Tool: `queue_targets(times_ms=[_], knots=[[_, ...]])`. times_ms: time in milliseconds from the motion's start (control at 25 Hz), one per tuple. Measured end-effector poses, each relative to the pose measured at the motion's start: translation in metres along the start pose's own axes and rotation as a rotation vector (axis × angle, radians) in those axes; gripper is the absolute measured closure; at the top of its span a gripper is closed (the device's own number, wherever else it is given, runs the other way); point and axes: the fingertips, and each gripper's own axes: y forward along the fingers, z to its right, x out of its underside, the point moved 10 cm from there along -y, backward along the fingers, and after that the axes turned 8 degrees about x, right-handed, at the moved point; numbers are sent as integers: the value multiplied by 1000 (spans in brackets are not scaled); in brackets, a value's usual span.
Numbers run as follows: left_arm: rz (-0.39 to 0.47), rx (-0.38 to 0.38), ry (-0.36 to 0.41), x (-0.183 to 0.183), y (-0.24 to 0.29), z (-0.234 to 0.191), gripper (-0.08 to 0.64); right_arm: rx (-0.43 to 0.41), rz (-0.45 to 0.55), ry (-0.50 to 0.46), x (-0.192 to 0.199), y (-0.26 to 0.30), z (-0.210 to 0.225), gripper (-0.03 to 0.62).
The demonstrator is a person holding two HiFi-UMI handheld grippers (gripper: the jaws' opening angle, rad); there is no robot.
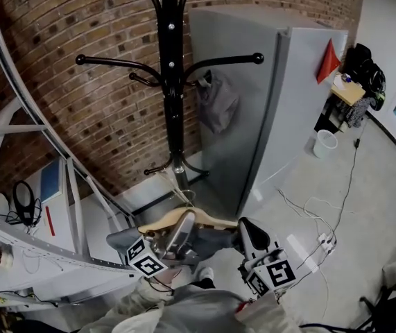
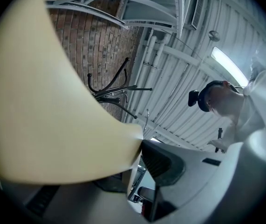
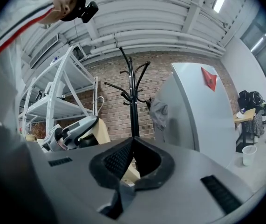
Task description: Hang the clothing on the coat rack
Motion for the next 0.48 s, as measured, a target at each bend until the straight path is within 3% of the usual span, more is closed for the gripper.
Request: queue_targets(times_ms=[480], knots=[[-23, 56, 2, -29, 17, -52, 460, 30, 11, -19, -9, 68, -3, 568]])
